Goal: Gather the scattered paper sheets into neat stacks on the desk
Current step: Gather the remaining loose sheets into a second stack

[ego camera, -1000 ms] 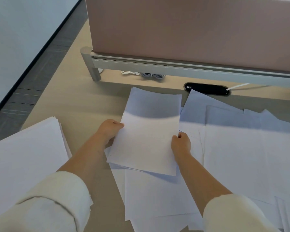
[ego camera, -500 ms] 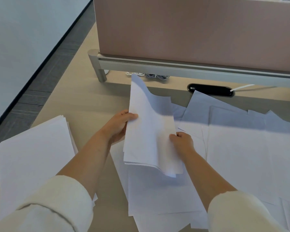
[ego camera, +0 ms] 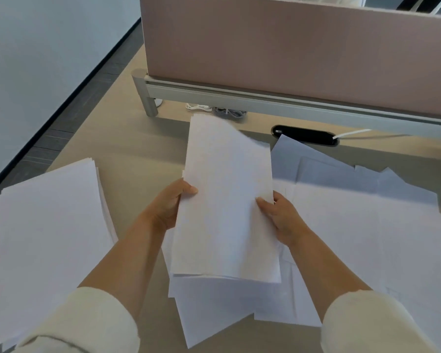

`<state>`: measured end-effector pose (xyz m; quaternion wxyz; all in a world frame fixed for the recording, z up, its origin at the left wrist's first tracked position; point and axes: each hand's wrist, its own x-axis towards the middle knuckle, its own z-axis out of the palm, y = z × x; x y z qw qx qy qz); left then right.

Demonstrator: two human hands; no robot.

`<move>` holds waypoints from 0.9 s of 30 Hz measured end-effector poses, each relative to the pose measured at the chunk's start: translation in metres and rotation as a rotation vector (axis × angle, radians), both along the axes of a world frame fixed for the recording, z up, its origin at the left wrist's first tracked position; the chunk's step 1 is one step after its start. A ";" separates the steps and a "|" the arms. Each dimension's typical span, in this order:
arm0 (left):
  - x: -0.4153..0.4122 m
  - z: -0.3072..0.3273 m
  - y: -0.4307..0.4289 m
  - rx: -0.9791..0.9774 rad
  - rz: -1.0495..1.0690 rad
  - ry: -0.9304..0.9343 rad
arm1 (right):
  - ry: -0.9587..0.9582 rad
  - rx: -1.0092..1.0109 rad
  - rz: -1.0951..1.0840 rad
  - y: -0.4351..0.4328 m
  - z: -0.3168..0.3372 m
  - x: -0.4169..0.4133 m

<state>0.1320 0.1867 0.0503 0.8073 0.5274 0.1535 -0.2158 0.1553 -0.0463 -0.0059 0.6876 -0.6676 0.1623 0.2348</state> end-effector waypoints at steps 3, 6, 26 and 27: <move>-0.014 -0.025 0.005 0.361 -0.070 0.066 | -0.080 -0.349 0.070 -0.013 -0.008 -0.007; -0.032 -0.048 0.005 0.860 -0.154 0.197 | -0.106 -0.608 0.169 -0.010 -0.013 -0.018; -0.050 -0.061 -0.003 0.989 0.034 0.214 | -0.025 -0.520 0.033 0.015 -0.015 -0.014; -0.051 -0.061 -0.003 0.967 0.023 0.222 | -0.030 -0.526 0.027 0.015 -0.014 -0.014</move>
